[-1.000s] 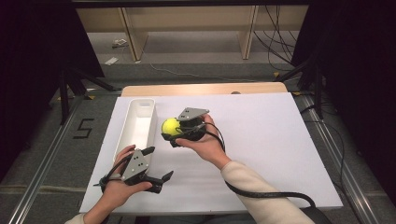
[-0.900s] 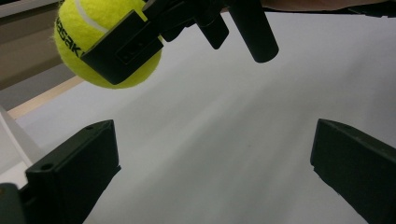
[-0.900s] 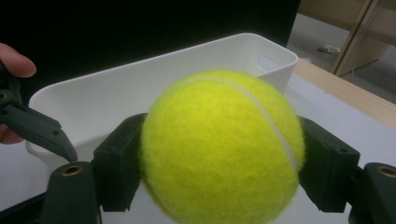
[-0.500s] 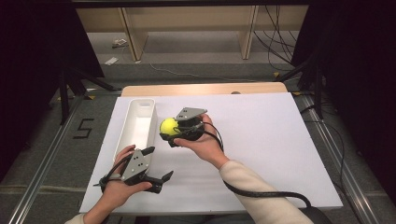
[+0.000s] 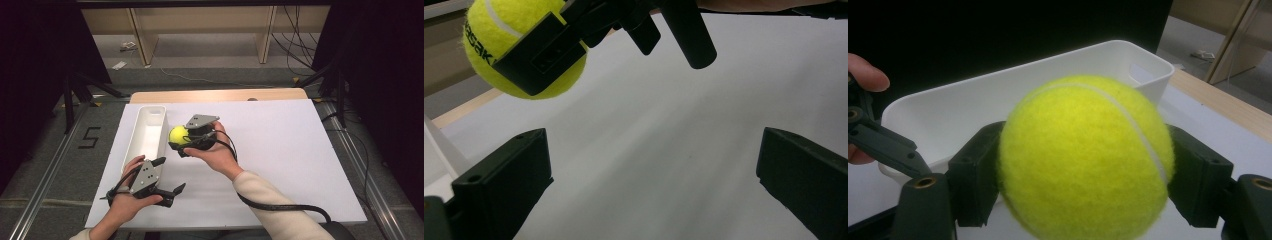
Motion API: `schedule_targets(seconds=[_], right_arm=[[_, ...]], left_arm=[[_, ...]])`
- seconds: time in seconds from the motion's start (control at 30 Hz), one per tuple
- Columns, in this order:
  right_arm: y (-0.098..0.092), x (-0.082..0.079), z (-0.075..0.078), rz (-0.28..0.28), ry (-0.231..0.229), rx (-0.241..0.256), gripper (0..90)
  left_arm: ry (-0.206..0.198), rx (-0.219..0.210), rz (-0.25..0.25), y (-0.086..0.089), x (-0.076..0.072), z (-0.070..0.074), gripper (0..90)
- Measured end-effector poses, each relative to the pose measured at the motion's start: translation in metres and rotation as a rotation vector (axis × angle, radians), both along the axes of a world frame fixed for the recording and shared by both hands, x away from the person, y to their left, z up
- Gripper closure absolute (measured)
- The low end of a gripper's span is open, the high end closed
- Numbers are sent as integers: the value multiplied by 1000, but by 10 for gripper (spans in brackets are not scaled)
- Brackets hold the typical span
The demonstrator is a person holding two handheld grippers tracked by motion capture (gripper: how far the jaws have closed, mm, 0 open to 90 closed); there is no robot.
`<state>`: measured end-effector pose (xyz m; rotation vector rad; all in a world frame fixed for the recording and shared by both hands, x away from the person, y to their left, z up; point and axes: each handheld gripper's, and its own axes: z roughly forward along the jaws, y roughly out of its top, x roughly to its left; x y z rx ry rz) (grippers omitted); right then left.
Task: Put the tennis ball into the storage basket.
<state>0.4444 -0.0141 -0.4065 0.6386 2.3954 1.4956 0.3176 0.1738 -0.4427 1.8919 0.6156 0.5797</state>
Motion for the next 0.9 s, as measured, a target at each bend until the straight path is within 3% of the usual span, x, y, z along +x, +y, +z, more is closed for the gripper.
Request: schedule_targets(seconds=[0.9], right_arm=[[7, 1, 3, 4, -4, -9, 260]], left_arm=[[1, 0, 0, 0, 0, 0, 6]])
